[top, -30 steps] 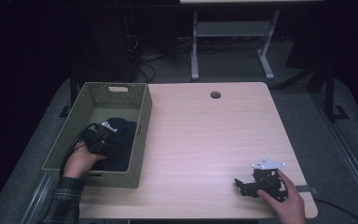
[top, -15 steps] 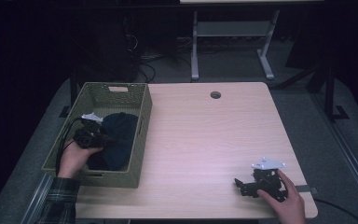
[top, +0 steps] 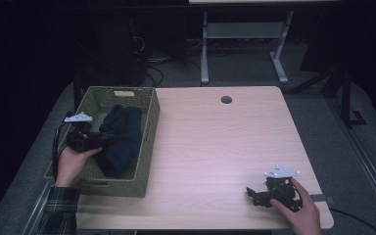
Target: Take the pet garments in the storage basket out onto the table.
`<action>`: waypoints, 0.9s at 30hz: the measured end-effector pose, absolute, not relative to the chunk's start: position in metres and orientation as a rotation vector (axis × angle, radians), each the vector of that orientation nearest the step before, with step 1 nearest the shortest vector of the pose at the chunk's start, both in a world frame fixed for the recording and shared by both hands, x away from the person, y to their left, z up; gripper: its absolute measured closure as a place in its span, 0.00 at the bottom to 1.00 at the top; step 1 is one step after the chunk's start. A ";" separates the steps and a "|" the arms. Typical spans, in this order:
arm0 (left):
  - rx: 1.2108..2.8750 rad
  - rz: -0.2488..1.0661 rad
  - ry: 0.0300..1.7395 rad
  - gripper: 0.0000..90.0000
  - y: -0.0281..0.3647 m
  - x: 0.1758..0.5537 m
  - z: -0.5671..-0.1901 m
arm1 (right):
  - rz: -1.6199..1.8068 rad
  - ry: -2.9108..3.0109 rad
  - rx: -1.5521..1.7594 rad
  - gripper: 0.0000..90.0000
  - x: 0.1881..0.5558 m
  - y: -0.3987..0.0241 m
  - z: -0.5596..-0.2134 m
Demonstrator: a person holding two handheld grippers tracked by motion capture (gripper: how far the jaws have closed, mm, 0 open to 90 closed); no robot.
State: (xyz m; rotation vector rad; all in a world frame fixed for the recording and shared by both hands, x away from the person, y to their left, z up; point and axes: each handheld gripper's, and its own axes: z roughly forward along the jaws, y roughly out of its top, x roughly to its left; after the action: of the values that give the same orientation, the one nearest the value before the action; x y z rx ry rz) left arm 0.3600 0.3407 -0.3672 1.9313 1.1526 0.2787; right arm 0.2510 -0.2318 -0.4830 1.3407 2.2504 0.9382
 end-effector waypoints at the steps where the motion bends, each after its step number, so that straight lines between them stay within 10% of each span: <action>1: 1.920 0.281 1.149 0.80 0.342 0.360 -0.367 | 0.938 2.250 1.340 0.00 0.251 -0.232 -0.483; 27: 1.773 0.315 0.933 0.80 0.337 0.345 -0.319 | 0.938 2.250 1.341 0.00 0.251 -0.232 -0.483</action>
State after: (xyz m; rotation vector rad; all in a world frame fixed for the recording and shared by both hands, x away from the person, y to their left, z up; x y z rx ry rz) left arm 0.3454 0.3375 -0.3188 1.7727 0.9331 0.3150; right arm 0.2511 -0.2318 -0.4830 1.3407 2.2504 0.9379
